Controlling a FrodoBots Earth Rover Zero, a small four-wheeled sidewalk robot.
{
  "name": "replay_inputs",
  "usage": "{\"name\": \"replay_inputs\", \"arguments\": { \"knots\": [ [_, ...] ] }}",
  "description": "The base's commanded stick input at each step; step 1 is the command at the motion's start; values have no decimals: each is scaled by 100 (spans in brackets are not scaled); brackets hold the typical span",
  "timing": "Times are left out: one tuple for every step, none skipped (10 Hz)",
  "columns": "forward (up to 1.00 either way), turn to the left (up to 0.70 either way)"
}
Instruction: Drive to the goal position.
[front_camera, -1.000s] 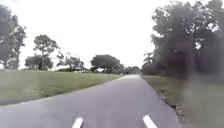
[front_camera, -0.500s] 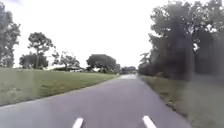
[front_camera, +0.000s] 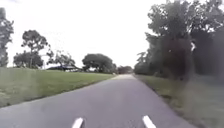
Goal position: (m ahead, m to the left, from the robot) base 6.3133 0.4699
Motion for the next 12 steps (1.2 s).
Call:
{"name": "replay_inputs", "arguments": {
  "knots": [
    [69, 3],
    [69, 3],
    [69, 3],
    [69, 3],
    [69, -8],
    [69, -29],
    [69, -19],
    [69, -6],
    [69, 3],
    [69, 3],
    [69, 3],
    [69, 3]
  ]
}}
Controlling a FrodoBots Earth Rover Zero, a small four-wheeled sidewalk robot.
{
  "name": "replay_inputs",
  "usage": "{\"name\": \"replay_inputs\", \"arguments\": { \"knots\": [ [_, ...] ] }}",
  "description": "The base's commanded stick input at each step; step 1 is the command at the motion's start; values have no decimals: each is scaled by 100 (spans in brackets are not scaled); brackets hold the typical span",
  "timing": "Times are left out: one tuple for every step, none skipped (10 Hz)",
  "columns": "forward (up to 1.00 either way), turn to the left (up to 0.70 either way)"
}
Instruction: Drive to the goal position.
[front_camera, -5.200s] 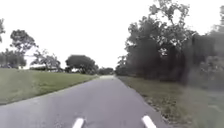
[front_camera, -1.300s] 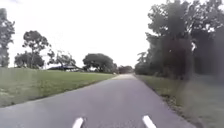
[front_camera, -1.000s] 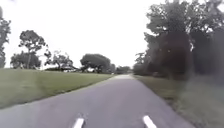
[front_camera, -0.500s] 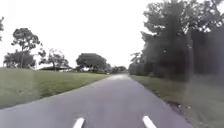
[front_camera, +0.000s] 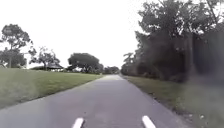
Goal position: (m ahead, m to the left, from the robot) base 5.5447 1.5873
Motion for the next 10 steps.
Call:
{"name": "replay_inputs", "arguments": {
  "knots": [
    [69, 3],
    [69, 3],
    [69, 3],
    [69, 3],
    [69, 3],
    [69, 3],
    [69, 3],
    [69, 3],
    [69, 3],
    [69, 3]
  ]
}}
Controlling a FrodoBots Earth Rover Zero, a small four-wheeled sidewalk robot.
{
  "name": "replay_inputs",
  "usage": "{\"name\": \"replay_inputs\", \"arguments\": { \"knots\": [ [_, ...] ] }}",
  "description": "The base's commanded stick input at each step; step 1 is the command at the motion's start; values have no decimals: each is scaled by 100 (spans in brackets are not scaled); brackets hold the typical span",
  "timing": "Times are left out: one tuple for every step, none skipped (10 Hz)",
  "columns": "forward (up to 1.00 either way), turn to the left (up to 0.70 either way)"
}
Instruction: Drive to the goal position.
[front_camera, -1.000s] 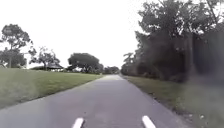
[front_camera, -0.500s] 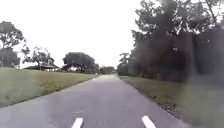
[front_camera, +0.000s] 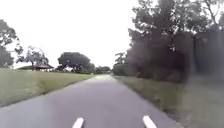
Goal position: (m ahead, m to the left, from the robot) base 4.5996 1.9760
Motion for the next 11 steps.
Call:
{"name": "replay_inputs", "arguments": {
  "knots": [
    [69, 3],
    [69, 3],
    [69, 3],
    [69, 3],
    [69, 3],
    [69, 3],
    [69, 3],
    [69, 3],
    [69, 3],
    [69, 3],
    [69, 3]
  ]
}}
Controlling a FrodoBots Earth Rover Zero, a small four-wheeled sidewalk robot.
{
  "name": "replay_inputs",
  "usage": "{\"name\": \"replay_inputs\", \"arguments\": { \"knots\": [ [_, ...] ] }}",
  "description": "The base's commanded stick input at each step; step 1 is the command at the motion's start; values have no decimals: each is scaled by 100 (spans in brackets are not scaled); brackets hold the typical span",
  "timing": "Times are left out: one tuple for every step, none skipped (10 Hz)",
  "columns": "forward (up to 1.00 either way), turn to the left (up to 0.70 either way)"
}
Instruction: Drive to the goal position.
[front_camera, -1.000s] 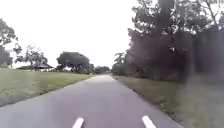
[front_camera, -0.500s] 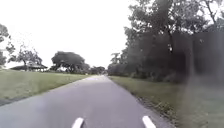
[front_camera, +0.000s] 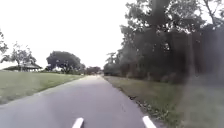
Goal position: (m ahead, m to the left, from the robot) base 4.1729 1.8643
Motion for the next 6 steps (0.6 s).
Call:
{"name": "replay_inputs", "arguments": {
  "knots": [
    [69, 30],
    [69, 13],
    [69, 5],
    [69, 3],
    [69, 3],
    [69, 25]
  ]
}}
